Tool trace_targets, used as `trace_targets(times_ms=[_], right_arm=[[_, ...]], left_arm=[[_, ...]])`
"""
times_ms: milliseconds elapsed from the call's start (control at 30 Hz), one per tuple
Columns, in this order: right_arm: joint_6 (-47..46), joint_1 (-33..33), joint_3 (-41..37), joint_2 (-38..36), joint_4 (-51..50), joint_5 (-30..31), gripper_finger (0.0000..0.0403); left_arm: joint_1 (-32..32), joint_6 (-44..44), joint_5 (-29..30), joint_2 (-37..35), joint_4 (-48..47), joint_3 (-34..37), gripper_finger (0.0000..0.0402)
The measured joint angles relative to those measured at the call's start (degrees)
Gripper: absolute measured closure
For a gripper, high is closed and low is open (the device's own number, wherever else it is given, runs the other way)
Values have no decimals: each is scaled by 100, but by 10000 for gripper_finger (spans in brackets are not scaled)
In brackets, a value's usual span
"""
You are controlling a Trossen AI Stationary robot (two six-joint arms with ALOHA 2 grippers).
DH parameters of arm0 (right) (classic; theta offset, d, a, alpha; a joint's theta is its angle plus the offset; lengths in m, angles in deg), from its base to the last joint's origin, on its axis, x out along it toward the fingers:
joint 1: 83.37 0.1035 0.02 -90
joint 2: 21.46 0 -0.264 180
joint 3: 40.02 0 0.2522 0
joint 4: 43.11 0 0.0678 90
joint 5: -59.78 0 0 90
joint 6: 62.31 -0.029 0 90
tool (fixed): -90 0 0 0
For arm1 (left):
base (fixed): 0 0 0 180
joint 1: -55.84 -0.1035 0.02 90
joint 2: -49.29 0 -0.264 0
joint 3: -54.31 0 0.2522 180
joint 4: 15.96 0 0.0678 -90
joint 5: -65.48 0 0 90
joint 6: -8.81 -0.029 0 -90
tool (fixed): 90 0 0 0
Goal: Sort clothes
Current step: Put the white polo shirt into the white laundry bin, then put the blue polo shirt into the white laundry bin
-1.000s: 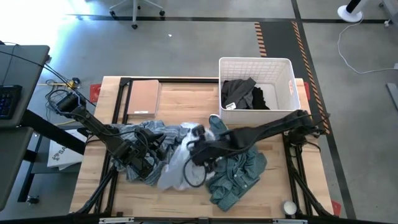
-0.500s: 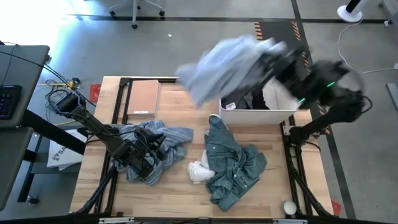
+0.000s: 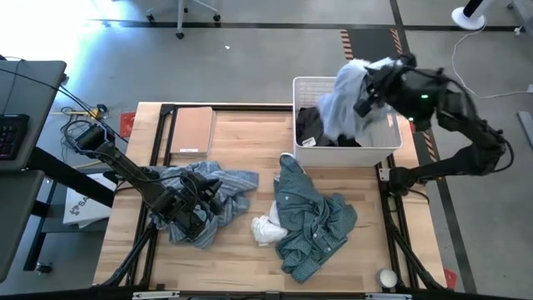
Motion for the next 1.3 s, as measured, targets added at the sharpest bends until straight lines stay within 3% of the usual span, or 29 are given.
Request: trace_targets(times_ms=[167, 333, 467, 633, 800, 900, 1133, 1300], right_arm=[[31, -518, -672, 13, 72, -107, 389], [8, -982, -1294, 13, 161, -620, 389], [-181, -1196, -1619, 15, 127, -525, 378], [-550, -1338, -1662, 4, -139, -25, 313], [-970, -1288, -1393, -17, -272, 83, 239], [-1187, -1076, -1215, -27, -346, -127, 217], [-1190, 277, -1546, -264, -292, -1849, 210], [-1443, 1682, -2381, -321, 452, -2013, 210]], left_arm=[[0, 2, 0, 0, 0, 0, 332], [0, 1, 1, 0, 0, 0, 332], [0, 0, 2, 0, 0, 0, 332], [0, 2, 2, 0, 1, 0, 332], [0, 2, 2, 0, 4, 0, 332], [0, 2, 2, 0, 32, 0, 332], [4, -1, -189, 0, 39, 0, 332], [4, 0, -243, 2, 39, 0, 332]])
